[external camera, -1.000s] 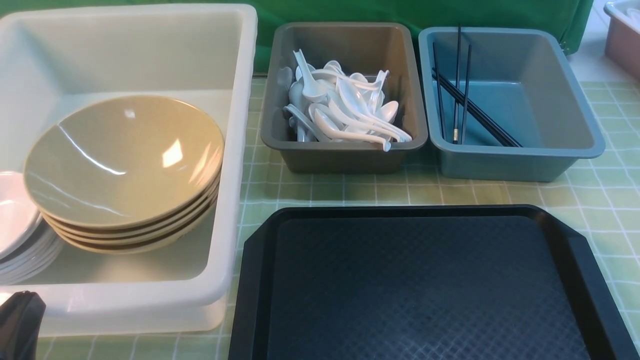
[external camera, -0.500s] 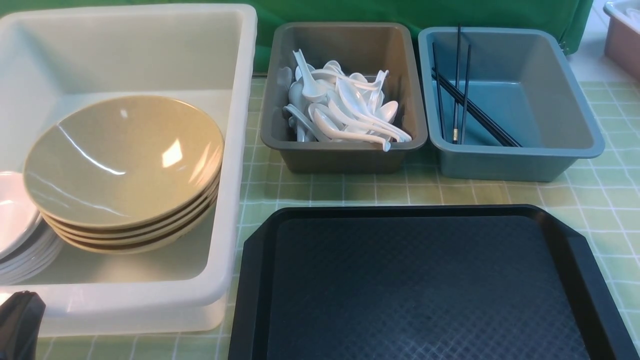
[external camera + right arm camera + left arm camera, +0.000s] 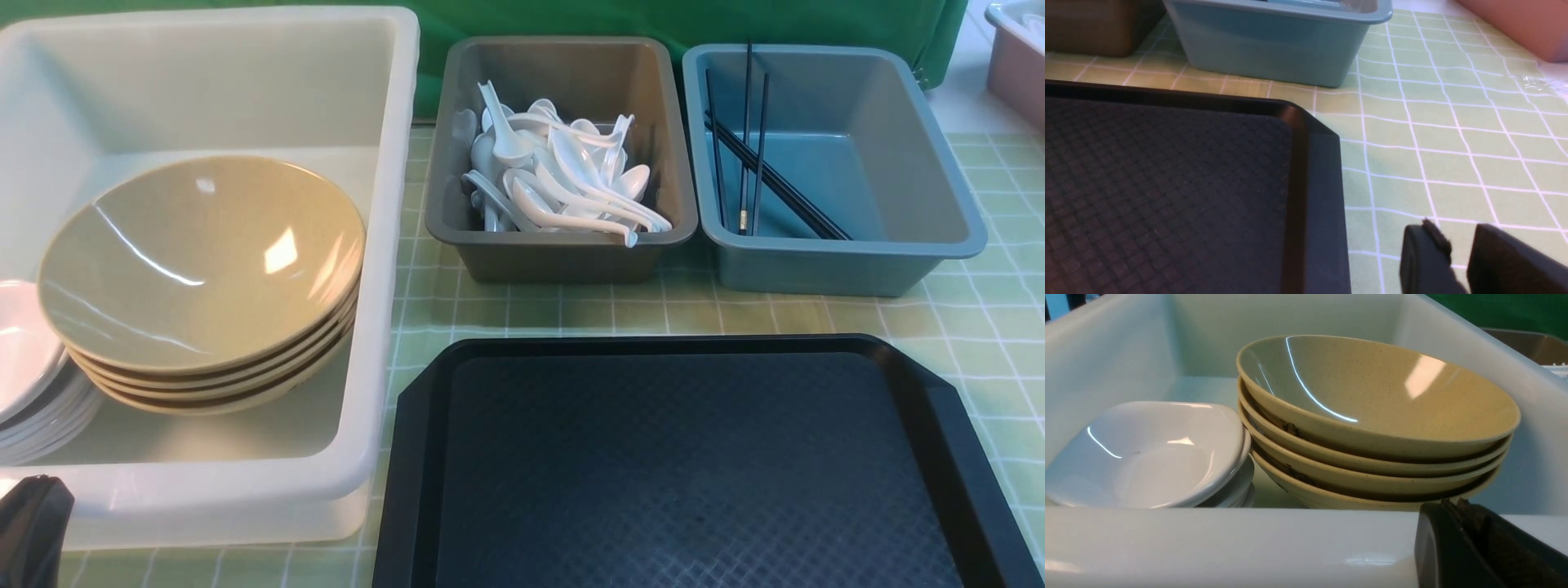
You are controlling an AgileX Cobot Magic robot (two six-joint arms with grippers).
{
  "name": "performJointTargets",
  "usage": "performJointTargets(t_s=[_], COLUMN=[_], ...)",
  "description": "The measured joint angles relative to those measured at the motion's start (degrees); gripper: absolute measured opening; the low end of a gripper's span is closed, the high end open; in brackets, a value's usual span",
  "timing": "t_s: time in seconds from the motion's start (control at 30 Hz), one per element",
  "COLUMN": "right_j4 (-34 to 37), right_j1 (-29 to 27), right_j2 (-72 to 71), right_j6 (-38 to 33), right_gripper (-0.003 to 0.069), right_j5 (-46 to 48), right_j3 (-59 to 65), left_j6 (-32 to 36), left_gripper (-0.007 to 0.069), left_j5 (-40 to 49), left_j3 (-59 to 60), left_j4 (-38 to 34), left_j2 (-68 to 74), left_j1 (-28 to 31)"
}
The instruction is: On green table put chopsticks spoon bowls plates into blue grey white boxes.
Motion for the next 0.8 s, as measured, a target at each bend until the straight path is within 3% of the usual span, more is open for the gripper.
performJointTargets(t_s=[0.8], right_j4=[0.0], right_j1=[0.0], right_j2=[0.0], right_j6=[0.0], right_gripper=[0.0204], right_j5=[0.0], right_j3=[0.0], left_j6=[0.0], left_gripper=[-0.0001], left_j5=[0.0], left_j3=[0.0], left_j4=[0.0], left_j2=[0.0], left_j1=[0.0])
